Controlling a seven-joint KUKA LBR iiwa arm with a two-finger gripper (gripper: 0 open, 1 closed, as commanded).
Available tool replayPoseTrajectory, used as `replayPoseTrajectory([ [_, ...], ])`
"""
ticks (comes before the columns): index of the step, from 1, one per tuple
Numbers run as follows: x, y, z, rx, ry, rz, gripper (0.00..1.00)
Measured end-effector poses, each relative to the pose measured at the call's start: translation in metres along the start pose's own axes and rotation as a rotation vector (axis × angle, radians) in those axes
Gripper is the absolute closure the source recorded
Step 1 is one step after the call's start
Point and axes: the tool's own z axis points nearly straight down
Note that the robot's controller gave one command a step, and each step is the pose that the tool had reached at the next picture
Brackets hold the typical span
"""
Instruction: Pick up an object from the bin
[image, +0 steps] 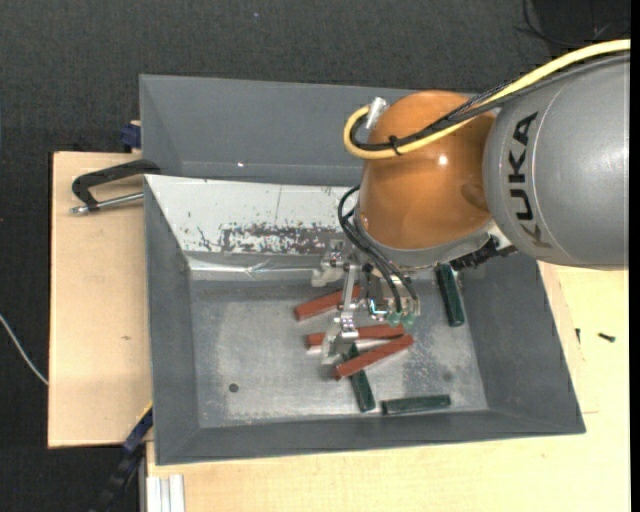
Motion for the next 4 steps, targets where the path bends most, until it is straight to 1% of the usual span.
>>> replayPoseTrajectory([
  [1, -0.002, -0.001, -0.005, -0.002, -0.009, 0.003, 0.0],
  [2, -0.017, -0.041, 0.067, -0.001, -0.013, -0.079, 0.0],
  [3, -0.033, -0.08, 0.085, -0.002, -0.008, 0.022, 0.0],
  [4, -0.026, -0.102, 0.097, 0.0, -0.009, -0.136, 0.0],
])
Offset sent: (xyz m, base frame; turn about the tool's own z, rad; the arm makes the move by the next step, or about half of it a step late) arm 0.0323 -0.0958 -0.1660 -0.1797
